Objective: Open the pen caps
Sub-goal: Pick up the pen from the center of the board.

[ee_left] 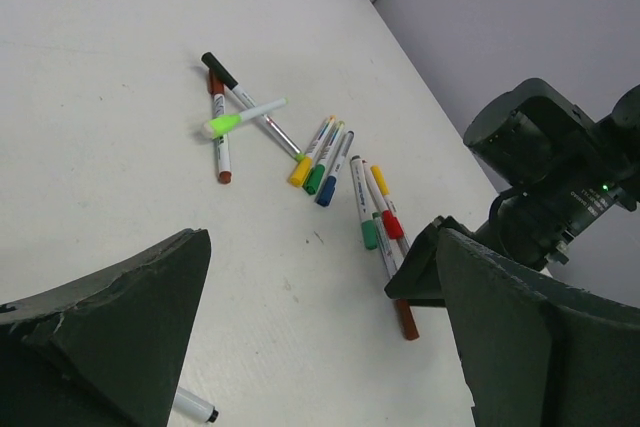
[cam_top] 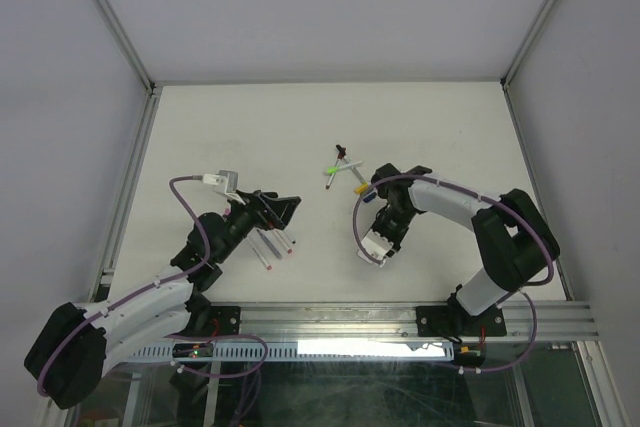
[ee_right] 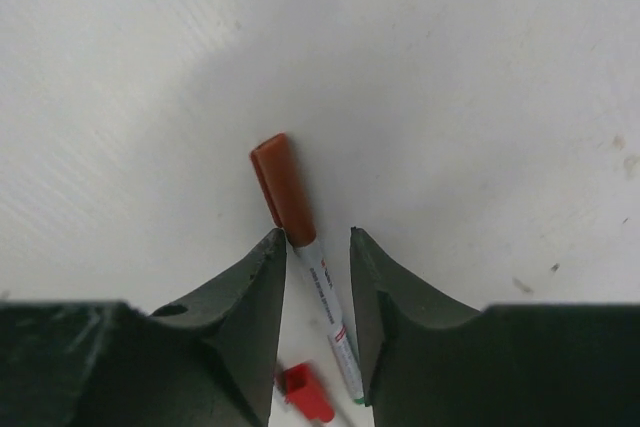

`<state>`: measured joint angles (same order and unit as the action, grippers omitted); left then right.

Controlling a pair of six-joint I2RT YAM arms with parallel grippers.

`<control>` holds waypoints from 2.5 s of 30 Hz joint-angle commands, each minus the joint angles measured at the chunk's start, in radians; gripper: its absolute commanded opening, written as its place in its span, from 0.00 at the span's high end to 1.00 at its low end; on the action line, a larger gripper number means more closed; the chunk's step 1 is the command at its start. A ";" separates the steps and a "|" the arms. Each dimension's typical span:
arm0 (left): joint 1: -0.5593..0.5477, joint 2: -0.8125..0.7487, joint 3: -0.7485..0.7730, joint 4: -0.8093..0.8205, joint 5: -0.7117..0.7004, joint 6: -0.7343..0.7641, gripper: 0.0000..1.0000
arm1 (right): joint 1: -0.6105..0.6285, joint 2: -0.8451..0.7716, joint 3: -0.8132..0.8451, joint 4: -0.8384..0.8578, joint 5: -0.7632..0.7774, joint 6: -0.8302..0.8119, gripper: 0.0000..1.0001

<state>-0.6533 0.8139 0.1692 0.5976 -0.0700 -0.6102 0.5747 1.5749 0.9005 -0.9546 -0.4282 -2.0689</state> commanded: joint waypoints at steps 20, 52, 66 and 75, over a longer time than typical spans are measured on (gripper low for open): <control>0.002 -0.089 0.009 -0.051 0.023 0.027 0.01 | 0.053 0.069 0.067 0.040 -0.013 0.219 0.69; 0.002 -0.164 -0.077 0.068 0.064 -0.047 0.02 | 0.052 0.063 0.120 0.080 -0.192 0.512 1.00; 0.002 -0.043 -0.203 0.686 0.132 -0.256 0.01 | -0.003 -0.095 0.238 0.319 -0.403 1.175 1.00; -0.001 0.139 -0.117 0.675 0.038 -0.445 0.03 | -0.033 -0.141 0.226 0.599 -0.514 1.695 1.00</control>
<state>-0.6533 0.8921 0.0124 1.1946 0.0231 -0.9398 0.5606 1.4906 1.1339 -0.5426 -0.8513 -0.6621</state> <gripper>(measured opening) 0.976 0.034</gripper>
